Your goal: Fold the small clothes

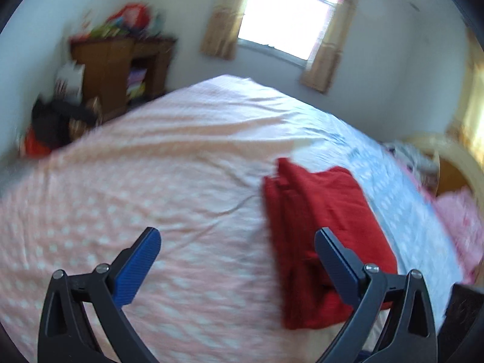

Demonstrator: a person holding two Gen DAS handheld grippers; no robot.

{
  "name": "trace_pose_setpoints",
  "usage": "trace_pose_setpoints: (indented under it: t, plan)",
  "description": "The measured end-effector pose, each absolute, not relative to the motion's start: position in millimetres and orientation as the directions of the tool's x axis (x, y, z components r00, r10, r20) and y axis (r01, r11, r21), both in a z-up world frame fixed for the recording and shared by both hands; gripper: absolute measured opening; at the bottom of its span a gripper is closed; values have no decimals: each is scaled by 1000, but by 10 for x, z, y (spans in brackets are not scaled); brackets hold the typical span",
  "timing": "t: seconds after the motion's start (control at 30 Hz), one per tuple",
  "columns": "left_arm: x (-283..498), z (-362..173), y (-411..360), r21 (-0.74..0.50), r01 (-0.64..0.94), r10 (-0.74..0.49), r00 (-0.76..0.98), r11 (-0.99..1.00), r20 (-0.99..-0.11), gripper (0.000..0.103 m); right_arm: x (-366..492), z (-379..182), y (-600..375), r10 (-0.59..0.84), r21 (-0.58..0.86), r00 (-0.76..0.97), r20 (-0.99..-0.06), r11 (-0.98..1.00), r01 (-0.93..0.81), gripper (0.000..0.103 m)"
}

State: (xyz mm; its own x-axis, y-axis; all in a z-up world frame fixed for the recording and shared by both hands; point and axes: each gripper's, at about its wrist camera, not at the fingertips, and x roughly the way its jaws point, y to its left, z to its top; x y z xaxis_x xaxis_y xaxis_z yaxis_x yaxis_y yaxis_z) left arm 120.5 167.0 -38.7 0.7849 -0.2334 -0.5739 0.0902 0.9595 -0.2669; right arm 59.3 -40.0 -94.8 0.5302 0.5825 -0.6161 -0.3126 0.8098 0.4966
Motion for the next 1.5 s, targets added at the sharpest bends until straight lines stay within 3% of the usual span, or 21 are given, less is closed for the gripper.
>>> trace_pose_setpoints:
  t: [0.17, 0.23, 0.3, 0.37, 0.47, 0.6, 0.7, 0.9, 1.07, 1.2, 1.3, 1.37, 1.5]
  plan:
    - [1318, -270, 982, -155, 211, -261, 749, 965, -609, 103, 521, -682, -987, 361, 390, 719, -595, 911, -134, 36]
    - [1524, -366, 758, -113, 208, -230, 716, 972, -659, 103, 599, -586, -1140, 253, 334, 755, -604, 941, -48, 36]
    - [1682, -514, 661, -63, 158, -156, 693, 985, -704, 96, 721, -544, -1204, 193, 288, 768, -611, 957, -11, 36]
    - [1812, -716, 706, -59, 89, -102, 642, 994, -760, 91, 828, -570, -1187, 175, 248, 770, -614, 968, -22, 36]
    - [1825, -851, 869, -131, 44, -129, 626, 990, -769, 103, 961, -808, -1124, 183, 209, 735, -653, 976, -58, 36]
    - [1846, -913, 983, -168, 34, -153, 611, 985, -777, 103, 980, -1134, -1146, 178, 191, 688, -704, 980, -59, 39]
    - [1873, -962, 1050, -223, 52, -209, 597, 973, -774, 103, 981, -1242, -1276, 244, 281, 677, -695, 958, -57, 44]
    - [1831, -939, 920, -190, 44, -176, 621, 981, -764, 103, 970, -1240, -1216, 226, 260, 693, -685, 964, -58, 47]
    - [1781, -913, 1016, -243, 22, -207, 600, 970, -773, 103, 725, -1120, -1367, 251, 312, 704, -664, 949, -45, 50]
    - [1669, -838, 1003, -221, 27, -191, 609, 975, -770, 103, 492, -954, -1519, 187, 265, 745, -640, 964, -14, 50]
    - [1620, -732, 991, -234, 44, -211, 614, 971, -761, 98, 437, -850, -1652, 160, 251, 759, -631, 968, 5, 50]
    - [1634, -651, 943, -227, 59, -214, 622, 972, -753, 89, 418, -809, -1709, 140, 237, 764, -629, 971, 17, 50]
    - [1729, -578, 826, -168, 72, -174, 637, 983, -751, 89, 388, -826, -1750, 119, 220, 764, -634, 975, 31, 50]
